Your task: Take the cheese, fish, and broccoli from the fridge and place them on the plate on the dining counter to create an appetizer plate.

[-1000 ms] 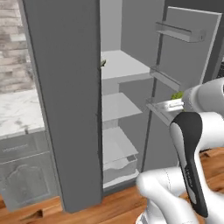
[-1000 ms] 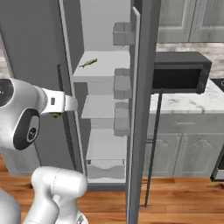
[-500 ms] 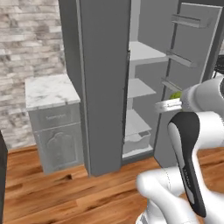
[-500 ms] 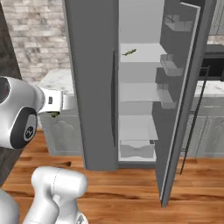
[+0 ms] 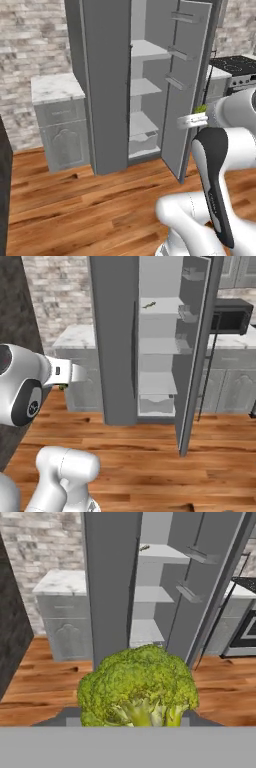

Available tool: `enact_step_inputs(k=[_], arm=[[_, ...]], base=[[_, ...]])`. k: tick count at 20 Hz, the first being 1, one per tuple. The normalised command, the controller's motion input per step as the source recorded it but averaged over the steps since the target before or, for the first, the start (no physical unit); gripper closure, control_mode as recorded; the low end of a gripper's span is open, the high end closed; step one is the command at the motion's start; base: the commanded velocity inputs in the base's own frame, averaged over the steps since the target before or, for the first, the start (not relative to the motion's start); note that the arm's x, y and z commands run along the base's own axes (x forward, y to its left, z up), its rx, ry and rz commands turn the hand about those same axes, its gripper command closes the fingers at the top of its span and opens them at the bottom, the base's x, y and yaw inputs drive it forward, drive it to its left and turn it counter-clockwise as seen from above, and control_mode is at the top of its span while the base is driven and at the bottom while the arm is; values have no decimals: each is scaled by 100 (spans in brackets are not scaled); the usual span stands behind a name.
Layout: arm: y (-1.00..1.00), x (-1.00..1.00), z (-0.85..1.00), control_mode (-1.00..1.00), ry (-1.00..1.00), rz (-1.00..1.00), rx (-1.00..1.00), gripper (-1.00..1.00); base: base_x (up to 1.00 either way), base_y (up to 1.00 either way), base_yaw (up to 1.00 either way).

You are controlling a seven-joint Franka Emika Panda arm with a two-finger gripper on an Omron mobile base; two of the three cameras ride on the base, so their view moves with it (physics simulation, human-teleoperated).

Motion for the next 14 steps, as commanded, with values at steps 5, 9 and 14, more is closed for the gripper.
enact_step_inputs(k=[5,9,14], arm=[[0,0,0,100,0,0,0,100],[0,0,0,100,0,0,0,100],[0,0,0,100,0,0,0,100]], base=[[-100,-29,0],[-100,-36,-4],[-100,-49,-11]])
